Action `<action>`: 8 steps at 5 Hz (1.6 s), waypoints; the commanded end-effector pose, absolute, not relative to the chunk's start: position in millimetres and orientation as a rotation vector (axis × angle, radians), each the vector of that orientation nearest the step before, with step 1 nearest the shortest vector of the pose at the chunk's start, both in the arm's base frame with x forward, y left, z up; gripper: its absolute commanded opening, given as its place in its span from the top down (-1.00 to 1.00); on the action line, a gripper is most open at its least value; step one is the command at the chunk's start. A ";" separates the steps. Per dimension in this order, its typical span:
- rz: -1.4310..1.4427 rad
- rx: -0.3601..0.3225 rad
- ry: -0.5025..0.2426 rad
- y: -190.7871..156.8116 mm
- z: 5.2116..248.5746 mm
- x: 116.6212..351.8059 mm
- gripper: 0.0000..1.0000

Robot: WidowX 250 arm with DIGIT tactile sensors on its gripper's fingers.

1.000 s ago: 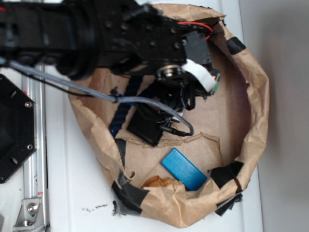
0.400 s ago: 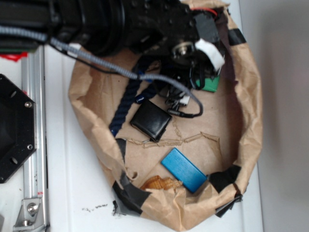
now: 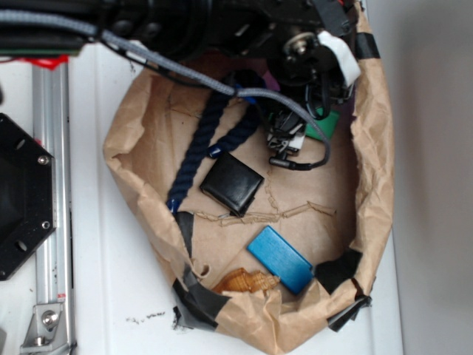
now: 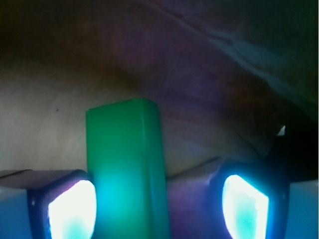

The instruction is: Grab the green block.

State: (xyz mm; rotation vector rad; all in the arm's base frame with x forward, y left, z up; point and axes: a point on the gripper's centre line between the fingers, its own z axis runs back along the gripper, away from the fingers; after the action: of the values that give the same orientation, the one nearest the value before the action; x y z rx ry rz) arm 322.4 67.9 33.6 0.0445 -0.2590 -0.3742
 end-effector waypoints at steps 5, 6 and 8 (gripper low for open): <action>-0.002 -0.028 -0.250 8.6 88.2 276.3 1.00; 0.112 -0.064 -0.236 -5.4 108.2 273.3 1.00; 0.219 -0.118 -0.273 4.3 144.6 276.4 1.00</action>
State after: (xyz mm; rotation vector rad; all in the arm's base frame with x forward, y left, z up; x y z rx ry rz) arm 261.8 -0.2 120.2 -0.1192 -0.2017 0.2054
